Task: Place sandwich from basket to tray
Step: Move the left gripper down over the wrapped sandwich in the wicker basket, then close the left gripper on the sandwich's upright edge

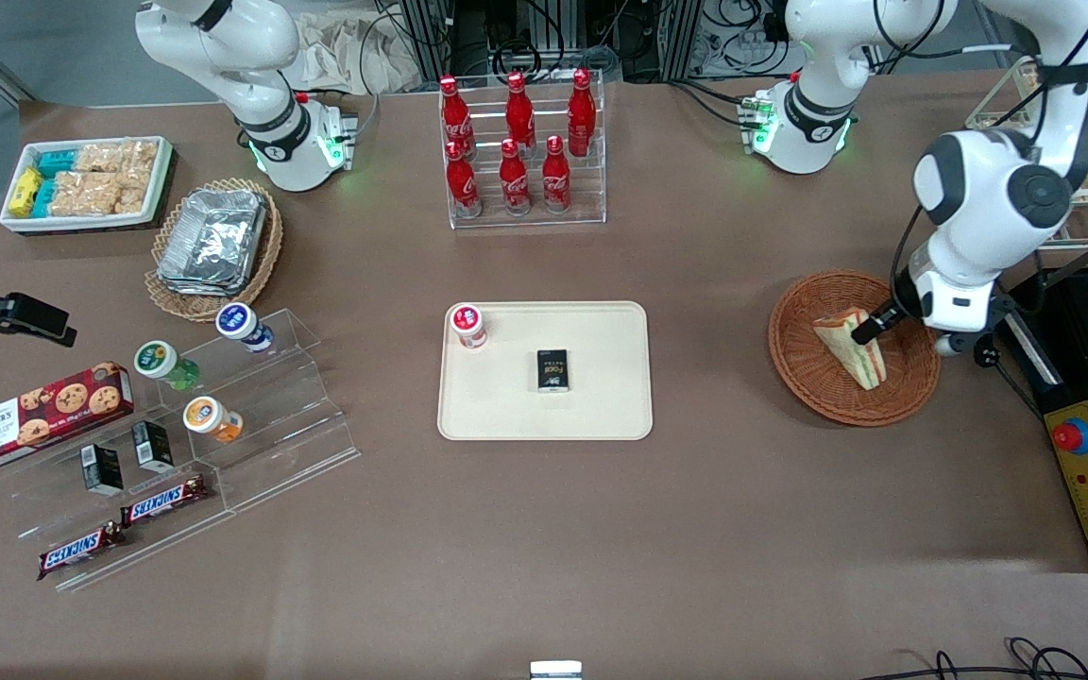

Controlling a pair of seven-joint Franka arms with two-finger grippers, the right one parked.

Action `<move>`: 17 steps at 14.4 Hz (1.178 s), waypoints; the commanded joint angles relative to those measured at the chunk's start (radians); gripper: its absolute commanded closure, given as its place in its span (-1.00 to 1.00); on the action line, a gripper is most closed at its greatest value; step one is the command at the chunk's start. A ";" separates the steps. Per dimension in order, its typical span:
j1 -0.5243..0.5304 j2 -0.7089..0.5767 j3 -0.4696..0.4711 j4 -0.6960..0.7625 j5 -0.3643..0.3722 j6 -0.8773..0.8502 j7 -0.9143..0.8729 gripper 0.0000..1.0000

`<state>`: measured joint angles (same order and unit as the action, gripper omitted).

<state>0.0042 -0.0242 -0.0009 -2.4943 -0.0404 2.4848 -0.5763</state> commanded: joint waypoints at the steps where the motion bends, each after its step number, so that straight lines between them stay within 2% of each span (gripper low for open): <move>1: -0.007 0.039 -0.002 -0.037 0.057 0.075 -0.005 -1.00; 4: -0.007 0.084 -0.005 -0.058 0.059 0.155 -0.005 -1.00; 5: -0.007 0.107 -0.005 -0.072 0.059 0.198 -0.005 -0.90; 6: -0.007 0.118 -0.005 -0.084 0.060 0.235 -0.005 -0.04; 7: -0.007 0.119 -0.005 -0.095 0.059 0.253 -0.004 0.99; 12: -0.007 0.074 -0.025 -0.064 0.059 0.180 -0.010 1.00; 17: -0.003 -0.039 -0.025 0.159 0.057 -0.264 0.133 1.00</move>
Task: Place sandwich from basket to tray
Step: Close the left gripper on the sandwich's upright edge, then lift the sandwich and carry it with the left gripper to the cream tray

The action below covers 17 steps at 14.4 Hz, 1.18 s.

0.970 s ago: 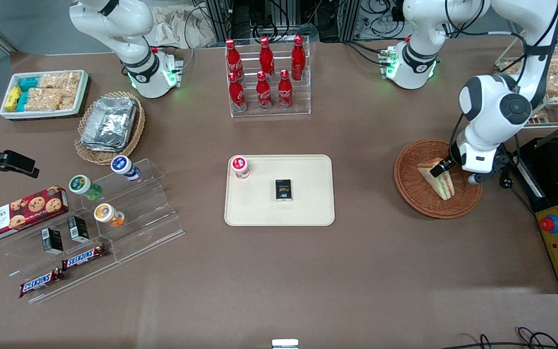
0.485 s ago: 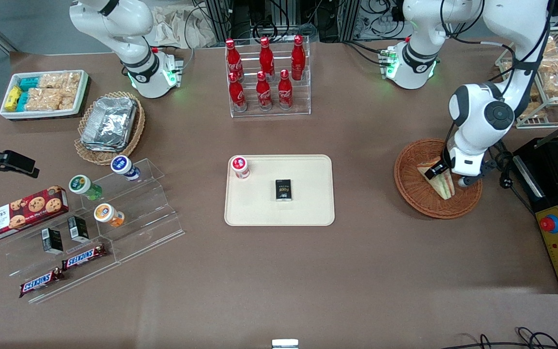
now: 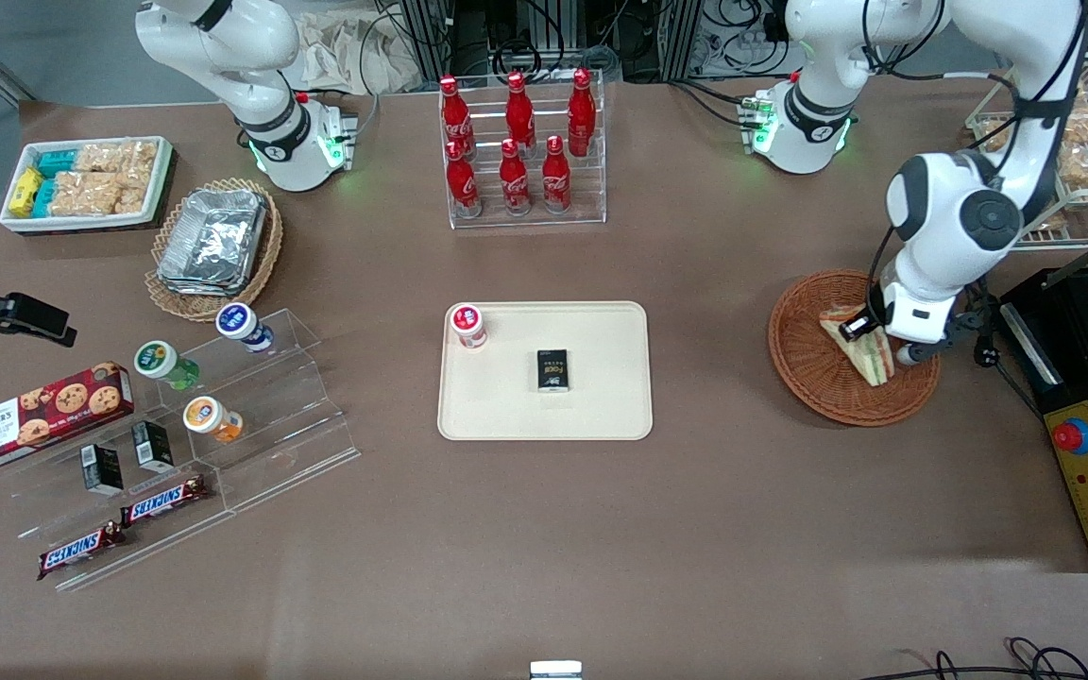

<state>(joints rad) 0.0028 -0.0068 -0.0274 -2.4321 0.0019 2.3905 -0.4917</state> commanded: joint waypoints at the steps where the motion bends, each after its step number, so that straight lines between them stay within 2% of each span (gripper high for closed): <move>1: -0.001 -0.068 0.001 0.179 0.015 -0.276 0.080 1.00; 4: 0.000 -0.055 0.003 0.495 0.009 -0.649 0.146 1.00; 7: -0.015 -0.053 -0.015 0.692 -0.019 -0.833 0.148 1.00; 8: -0.035 -0.051 -0.041 0.740 -0.049 -0.864 0.148 1.00; 13: -0.075 0.033 -0.296 0.751 -0.068 -0.831 0.090 1.00; 17: -0.082 0.129 -0.431 0.621 -0.083 -0.567 0.014 1.00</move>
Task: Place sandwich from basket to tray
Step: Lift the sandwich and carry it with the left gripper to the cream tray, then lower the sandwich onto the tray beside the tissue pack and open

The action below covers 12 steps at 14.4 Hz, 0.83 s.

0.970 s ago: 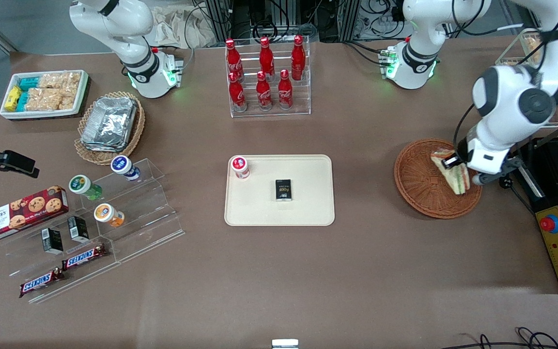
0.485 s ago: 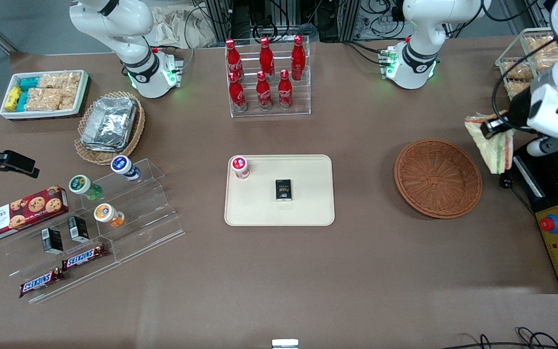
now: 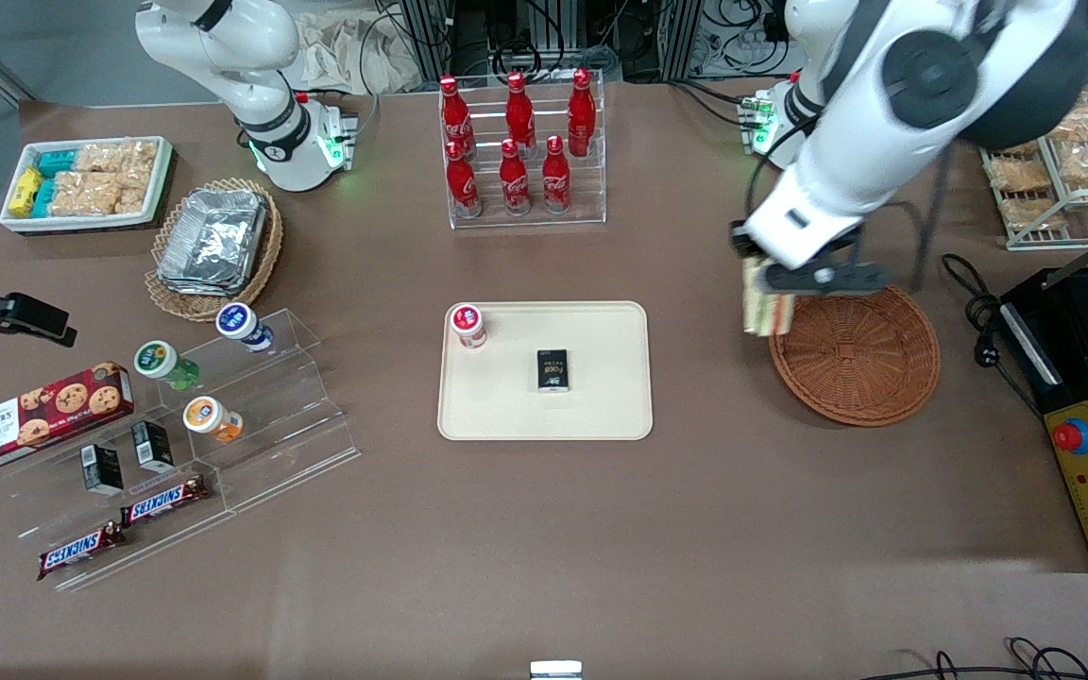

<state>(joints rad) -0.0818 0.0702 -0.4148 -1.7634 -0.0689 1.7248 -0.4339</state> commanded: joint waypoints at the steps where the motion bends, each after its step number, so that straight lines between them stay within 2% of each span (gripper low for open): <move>1: -0.016 0.094 -0.056 -0.076 -0.002 0.174 -0.071 1.00; 3: -0.073 0.189 -0.056 -0.105 0.030 0.280 -0.086 1.00; 5: -0.102 0.302 -0.056 -0.096 0.121 0.332 -0.100 1.00; 12: -0.134 0.476 -0.050 -0.093 0.150 0.601 -0.227 1.00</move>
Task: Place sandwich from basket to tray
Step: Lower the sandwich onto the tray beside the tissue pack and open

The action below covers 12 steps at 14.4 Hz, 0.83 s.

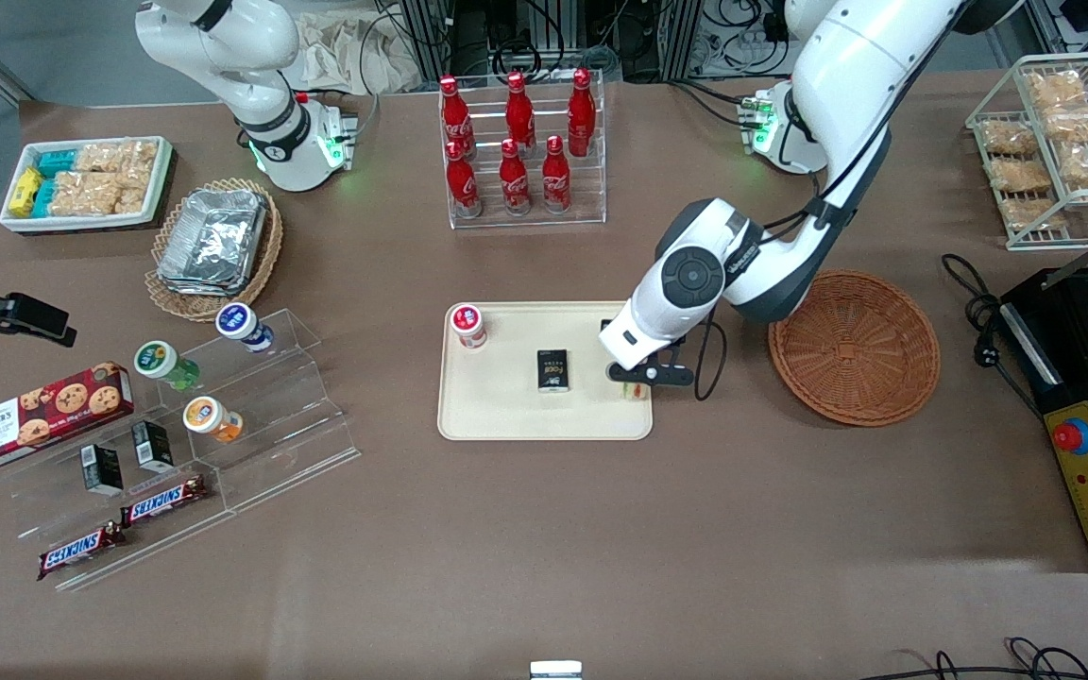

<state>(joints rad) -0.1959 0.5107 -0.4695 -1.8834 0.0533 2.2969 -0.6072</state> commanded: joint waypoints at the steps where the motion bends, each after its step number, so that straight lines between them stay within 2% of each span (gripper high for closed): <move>1: -0.023 0.051 0.008 0.029 0.057 0.041 -0.072 1.00; 4: -0.023 0.103 0.006 0.035 0.184 0.076 -0.186 1.00; 5: -0.025 0.118 0.006 0.035 0.219 0.093 -0.234 0.72; 6: -0.031 0.129 0.006 0.035 0.258 0.099 -0.271 0.02; 7: -0.036 0.137 0.006 0.038 0.290 0.105 -0.285 -0.95; 8: -0.037 0.141 0.006 0.041 0.295 0.110 -0.287 -1.00; 12: -0.037 0.135 0.005 0.093 0.277 0.101 -0.293 -1.00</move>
<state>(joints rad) -0.2222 0.6273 -0.4697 -1.8439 0.3112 2.3989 -0.8643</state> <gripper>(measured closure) 0.357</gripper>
